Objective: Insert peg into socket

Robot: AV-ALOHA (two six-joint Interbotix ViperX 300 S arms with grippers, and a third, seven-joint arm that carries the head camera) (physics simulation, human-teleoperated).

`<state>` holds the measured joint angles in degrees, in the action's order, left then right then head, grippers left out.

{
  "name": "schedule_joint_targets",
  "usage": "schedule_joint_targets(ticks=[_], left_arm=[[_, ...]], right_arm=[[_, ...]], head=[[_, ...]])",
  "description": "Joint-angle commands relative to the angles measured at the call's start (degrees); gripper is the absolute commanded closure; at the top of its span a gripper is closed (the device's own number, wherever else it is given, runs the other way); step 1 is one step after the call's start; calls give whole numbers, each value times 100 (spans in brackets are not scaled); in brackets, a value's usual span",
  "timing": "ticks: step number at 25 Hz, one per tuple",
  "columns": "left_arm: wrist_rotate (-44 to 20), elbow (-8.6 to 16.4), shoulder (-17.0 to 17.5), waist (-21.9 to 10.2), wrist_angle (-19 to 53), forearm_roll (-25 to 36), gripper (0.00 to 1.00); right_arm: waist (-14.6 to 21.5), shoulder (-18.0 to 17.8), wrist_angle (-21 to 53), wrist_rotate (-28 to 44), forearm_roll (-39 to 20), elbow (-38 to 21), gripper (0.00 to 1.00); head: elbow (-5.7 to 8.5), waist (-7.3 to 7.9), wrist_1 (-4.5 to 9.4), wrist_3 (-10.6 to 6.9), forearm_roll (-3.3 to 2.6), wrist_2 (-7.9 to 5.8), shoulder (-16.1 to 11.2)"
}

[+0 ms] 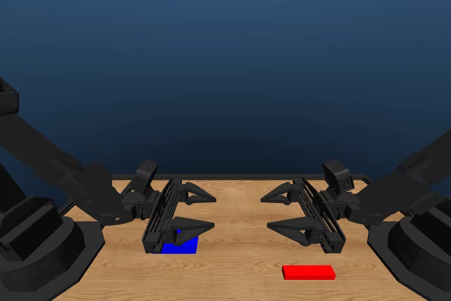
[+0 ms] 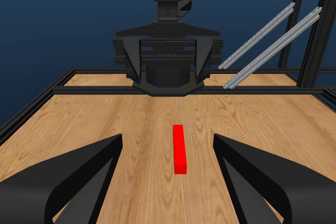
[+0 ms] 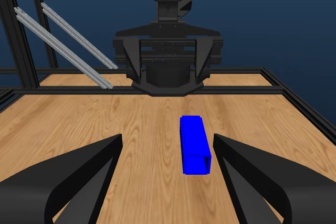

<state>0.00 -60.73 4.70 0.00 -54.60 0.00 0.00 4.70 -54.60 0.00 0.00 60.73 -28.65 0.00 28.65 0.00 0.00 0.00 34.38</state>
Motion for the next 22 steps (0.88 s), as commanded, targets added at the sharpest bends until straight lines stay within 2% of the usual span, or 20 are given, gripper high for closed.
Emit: schedule_joint_targets(ticks=[1,6,9,11,16,19,22], left_arm=[[-314,13,174,-378,-929,-295,0],[-492,-78,93,-270,-1216,-155,0],[-607,-142,94,-236,-1293,-173,0],[-665,-279,101,-132,-657,-462,0],[-591,-730,361,-2,-33,-808,0],[-606,-917,479,124,654,-920,0],[-715,-1101,375,227,1091,-965,0]], right_arm=[[287,249,730,300,750,-190,0],[253,315,922,313,905,-213,0],[242,349,1044,306,942,-258,0],[265,270,1120,316,954,-285,0],[265,115,1097,394,938,-282,0],[281,60,1020,479,929,-252,0],[359,44,1012,491,933,-227,0]], head=[[476,9,1419,2,10,34,-69],[569,-17,1487,-22,5,53,-207],[604,-23,1482,-11,5,60,-302],[654,-40,1434,14,5,74,-444],[782,-45,1305,106,31,172,-807],[870,-48,1233,161,46,229,-1029],[977,-47,1169,194,66,312,-1260]])
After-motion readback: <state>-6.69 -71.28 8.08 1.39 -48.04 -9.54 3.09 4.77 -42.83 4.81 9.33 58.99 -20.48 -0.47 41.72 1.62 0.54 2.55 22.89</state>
